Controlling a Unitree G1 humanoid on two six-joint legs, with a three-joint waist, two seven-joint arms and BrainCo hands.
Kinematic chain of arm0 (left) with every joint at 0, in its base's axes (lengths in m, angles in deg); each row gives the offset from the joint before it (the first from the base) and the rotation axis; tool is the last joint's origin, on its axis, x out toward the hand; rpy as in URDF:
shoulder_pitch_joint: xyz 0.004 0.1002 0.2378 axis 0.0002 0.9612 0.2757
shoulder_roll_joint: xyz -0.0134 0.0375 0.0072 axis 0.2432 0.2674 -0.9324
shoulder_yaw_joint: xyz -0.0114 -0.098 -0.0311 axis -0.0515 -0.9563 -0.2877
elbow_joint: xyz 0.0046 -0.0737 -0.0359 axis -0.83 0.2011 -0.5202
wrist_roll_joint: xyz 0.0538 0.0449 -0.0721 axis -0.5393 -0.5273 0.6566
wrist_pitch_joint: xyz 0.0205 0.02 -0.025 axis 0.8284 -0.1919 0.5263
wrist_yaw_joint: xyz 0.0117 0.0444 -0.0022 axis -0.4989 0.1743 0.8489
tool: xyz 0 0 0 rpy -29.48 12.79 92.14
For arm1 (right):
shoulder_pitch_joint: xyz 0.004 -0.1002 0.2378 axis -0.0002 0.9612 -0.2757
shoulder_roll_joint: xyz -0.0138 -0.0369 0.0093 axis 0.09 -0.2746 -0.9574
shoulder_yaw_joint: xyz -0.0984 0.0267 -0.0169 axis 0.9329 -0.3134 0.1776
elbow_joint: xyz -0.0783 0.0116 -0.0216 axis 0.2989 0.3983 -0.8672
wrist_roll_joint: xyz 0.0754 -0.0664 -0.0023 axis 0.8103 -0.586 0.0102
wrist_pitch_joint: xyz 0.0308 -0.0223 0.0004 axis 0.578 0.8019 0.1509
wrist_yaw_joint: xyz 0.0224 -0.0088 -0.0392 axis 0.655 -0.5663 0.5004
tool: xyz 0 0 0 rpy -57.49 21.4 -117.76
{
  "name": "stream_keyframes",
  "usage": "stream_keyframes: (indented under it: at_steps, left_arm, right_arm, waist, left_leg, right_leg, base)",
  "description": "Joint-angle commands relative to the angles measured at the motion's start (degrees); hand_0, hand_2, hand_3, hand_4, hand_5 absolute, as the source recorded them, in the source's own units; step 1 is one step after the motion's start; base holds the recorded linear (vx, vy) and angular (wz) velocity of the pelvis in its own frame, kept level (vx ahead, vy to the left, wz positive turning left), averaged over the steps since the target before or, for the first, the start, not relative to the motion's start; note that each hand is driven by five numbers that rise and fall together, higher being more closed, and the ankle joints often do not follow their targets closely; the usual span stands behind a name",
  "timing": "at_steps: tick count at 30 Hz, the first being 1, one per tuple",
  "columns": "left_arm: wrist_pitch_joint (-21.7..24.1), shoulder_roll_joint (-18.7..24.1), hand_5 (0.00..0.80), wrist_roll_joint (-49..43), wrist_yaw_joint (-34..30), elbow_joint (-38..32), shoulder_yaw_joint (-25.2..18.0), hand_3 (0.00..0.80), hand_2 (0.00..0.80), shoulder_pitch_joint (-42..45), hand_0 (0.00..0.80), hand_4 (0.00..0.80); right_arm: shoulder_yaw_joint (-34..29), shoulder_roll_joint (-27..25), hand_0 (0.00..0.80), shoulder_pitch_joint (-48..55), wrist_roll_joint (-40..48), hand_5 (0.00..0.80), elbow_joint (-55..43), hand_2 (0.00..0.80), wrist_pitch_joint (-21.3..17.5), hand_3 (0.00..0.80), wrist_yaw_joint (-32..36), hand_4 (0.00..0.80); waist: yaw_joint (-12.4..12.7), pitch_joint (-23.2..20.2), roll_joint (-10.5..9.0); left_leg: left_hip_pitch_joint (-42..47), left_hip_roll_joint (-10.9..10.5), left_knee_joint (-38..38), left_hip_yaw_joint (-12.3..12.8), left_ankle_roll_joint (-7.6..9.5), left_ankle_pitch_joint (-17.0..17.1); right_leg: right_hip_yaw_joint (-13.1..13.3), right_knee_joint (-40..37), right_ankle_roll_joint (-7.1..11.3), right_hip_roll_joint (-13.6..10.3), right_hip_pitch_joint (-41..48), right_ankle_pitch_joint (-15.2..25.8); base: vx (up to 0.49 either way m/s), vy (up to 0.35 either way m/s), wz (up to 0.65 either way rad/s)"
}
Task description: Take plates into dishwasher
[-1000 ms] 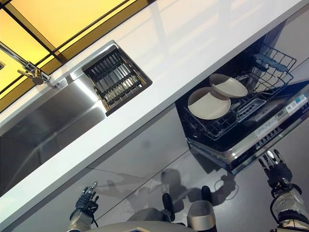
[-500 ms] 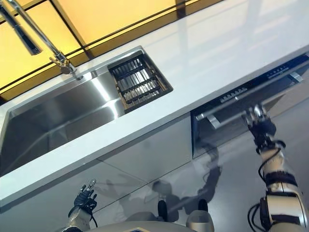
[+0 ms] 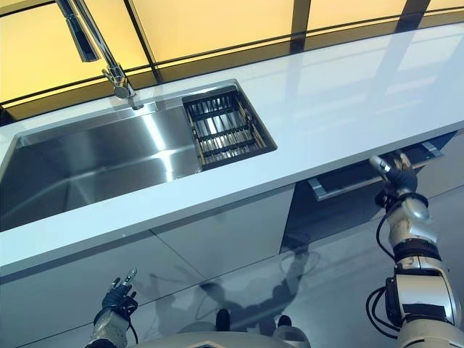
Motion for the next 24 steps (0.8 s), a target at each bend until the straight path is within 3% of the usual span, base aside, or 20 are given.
stream_keyframes:
  at_steps: [1, 11, 16, 24]
  left_arm:
    - [2.4, 2.4, 0.0, -2.1, 1.5, 1.5, 2.8, 0.0, 0.0, -4.4, 0.0, 0.0]
    - [3.2, 1.1, 0.0, -6.3, 2.0, 4.6, 6.1, 0.0, 0.0, -4.8, 0.0, 0.0]
    - [2.7, 0.2, 0.0, -11.1, 2.9, 6.9, 9.0, 0.0, 0.0, -4.8, 0.0, 0.0]
    - [1.4, -2.2, 0.0, -13.5, 2.3, 8.5, 10.9, 0.0, 0.0, -4.3, 0.0, 0.0]
  right_arm:
    - [3.9, 0.9, 0.0, 1.6, -13.1, 0.0, 4.4, 0.0, 0.1, 0.0, -10.8, 0.0]
    - [7.4, 10.2, 0.0, 13.0, -21.8, 0.0, 11.3, 0.0, 2.3, 0.0, -9.8, 0.0]
    - [13.1, 17.0, 0.0, 16.9, -27.2, 0.0, 12.2, 0.0, 4.3, 0.0, -9.8, 0.0]
    - [15.3, 22.6, 0.0, 19.9, -26.3, 0.0, 14.1, 0.0, 5.4, 0.0, -10.5, 0.0]
  waist:
    - [1.6, 0.2, -2.71]
    - [3.0, -0.4, -4.04]
    - [3.8, -0.8, -4.41]
    - [4.5, -1.5, -4.17]
  left_leg:
    - [3.5, -0.4, 0.2, 1.6, 0.19, -5.3]
    - [3.2, -0.4, 0.2, 0.7, 0.92, -4.8]
    - [3.1, -0.6, 0.2, -0.2, 1.23, -4.4]
    - [3.2, -0.9, 0.2, -1.6, 1.5, -4.0]
  right_leg:
    - [2.7, 0.1, 1.72, -1.3, 0.6, -0.7]
    - [1.0, -0.1, 1.55, -1.1, 1.6, -0.5]
    - [-0.5, 0.2, 1.54, -1.3, 2.4, -0.8]
    - [-1.8, 0.6, 1.76, -1.7, 3.3, -1.0]
  base:
    - [0.0, 0.0, 0.0]
    - [0.013, 0.043, 0.02]
    - [0.028, 0.071, 0.16]
    - [0.037, 0.067, 0.2]
